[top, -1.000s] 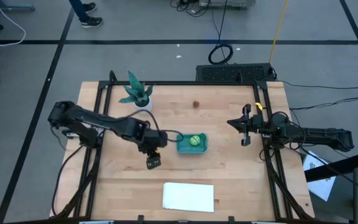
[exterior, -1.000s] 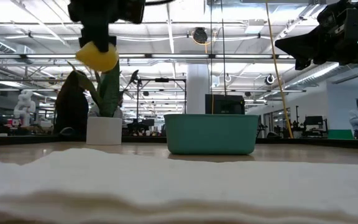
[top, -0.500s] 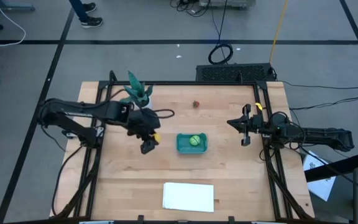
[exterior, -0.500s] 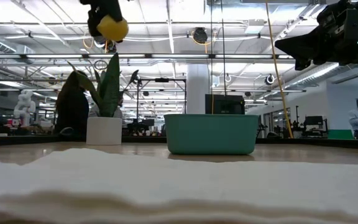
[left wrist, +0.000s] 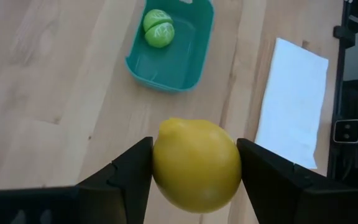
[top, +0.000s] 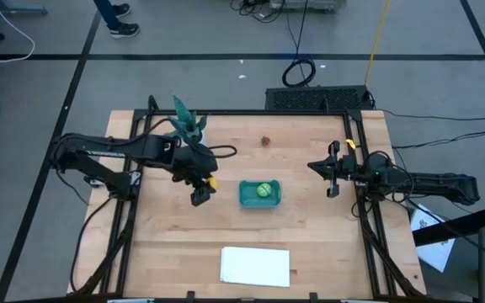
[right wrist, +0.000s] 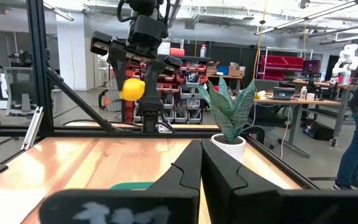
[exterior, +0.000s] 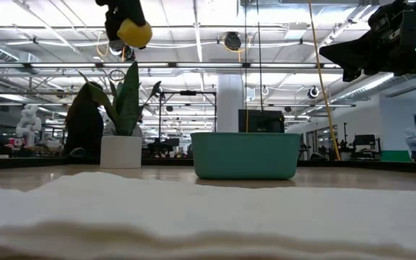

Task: Pick and placing Produce into tupperware
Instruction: Put the yellow lemon into the blue bin

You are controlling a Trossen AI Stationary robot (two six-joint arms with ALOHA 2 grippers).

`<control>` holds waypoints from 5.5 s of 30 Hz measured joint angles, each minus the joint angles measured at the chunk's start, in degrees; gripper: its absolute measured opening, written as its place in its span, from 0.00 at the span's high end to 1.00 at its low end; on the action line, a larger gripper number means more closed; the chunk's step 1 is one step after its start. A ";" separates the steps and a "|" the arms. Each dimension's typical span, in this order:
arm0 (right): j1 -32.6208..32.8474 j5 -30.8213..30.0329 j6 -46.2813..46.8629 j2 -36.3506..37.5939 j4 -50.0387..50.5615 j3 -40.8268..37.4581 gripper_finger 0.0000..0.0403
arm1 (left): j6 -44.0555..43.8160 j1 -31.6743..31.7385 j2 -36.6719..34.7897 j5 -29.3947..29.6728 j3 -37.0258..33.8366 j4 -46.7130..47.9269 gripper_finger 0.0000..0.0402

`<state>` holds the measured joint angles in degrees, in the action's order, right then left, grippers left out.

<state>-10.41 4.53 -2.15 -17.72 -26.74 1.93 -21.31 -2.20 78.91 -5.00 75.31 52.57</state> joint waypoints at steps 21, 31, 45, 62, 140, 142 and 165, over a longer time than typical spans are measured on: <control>-0.01 -0.02 0.13 0.00 -0.04 0.00 1.00 | 4.46 7.64 0.72 -6.50 0.02 -8.66 0.47; 0.00 -0.02 0.05 0.00 -0.04 0.00 1.00 | 8.44 11.43 3.02 -7.61 3.17 -9.74 0.47; -0.01 -0.02 0.00 -0.98 -0.82 0.02 1.00 | 13.79 11.77 15.77 -9.95 17.51 -5.06 0.47; -0.02 0.00 0.12 -1.66 -1.73 0.01 1.00 | 18.01 11.93 26.96 -12.52 26.38 -3.88 0.47; -0.01 0.00 -0.09 -1.64 -1.77 0.00 1.00 | 14.51 9.88 26.84 -15.07 3.06 -30.42 0.47; -0.02 0.00 -0.09 -1.64 -1.77 0.01 1.00 | 13.58 9.88 26.87 -15.04 3.06 -31.59 0.47; 0.00 0.00 -0.46 -1.68 -1.38 0.00 1.00 | 17.62 10.27 35.36 -14.89 3.43 -29.38 0.47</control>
<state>-10.42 4.54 -2.61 -19.40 -28.12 1.94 -3.69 8.08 114.28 -19.88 78.74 23.19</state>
